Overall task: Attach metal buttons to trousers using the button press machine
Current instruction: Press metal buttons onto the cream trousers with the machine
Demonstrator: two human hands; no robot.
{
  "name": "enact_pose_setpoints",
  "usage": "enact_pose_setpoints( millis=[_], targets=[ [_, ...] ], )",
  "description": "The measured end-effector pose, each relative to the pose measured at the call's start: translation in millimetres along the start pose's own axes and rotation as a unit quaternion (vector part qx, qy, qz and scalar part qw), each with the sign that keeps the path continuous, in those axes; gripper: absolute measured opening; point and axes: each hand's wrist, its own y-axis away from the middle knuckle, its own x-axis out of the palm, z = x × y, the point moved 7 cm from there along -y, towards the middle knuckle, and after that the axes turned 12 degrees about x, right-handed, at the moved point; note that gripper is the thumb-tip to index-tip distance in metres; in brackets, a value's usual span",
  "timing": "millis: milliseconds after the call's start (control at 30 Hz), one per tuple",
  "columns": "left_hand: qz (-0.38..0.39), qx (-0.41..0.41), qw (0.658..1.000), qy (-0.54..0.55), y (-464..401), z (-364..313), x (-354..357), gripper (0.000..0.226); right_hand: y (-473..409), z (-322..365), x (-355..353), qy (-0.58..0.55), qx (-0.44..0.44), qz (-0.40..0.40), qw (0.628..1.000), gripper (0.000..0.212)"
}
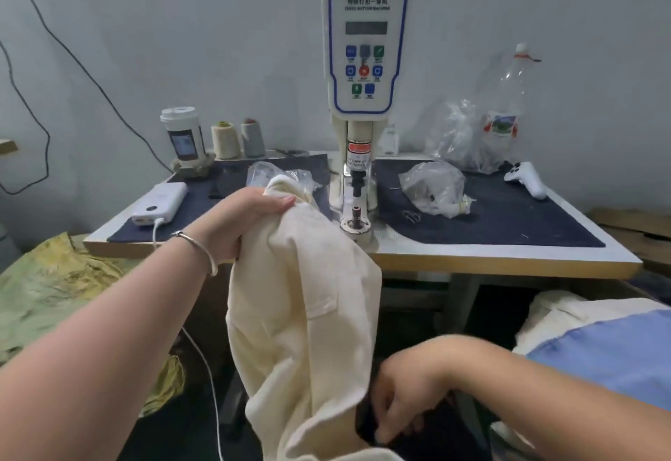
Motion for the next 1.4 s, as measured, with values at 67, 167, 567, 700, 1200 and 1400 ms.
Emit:
enact_pose_setpoints(
  millis=[67, 167, 567, 700, 1200, 1400],
  targets=[
    [-0.004, 0.013, 1.000, 0.002, -3.7, 2.4, -9.3, 0.043, 9.0, -19.8, -27.1, 0.002, 0.034, -0.008, 0.999, 0.043],
    [0.014, 0.015, 1.000, -0.014, -12.6, 6.2, -14.1, 0.047, 36.8, -50.9, -83.2, -0.057, 0.036, -0.071, 0.995, 0.042],
    [-0.022, -0.013, 0.993, -0.112, -72.9, 49.0, -27.1, 0.031, 60.2, -187.9, -250.7, -0.321, 0.090, -0.573, 0.749, 0.015],
    [-0.036, -0.020, 0.984, -0.173, -96.7, 63.8, -28.5, 0.019, 29.9, -196.6, -263.8, -0.263, 0.139, -0.647, 0.702, 0.029],
    [0.053, -0.087, 0.966, -0.238, -131.3, 106.9, -19.7, 0.042, -42.5, -210.5, -291.9, -0.246, 0.284, -0.408, 0.832, 0.036],
    [0.048, -0.095, 0.970, -0.219, -129.4, 109.5, -21.2, 0.040, -45.5, -208.0, -294.3, -0.268, 0.271, -0.451, 0.807, 0.026]
  ],
)
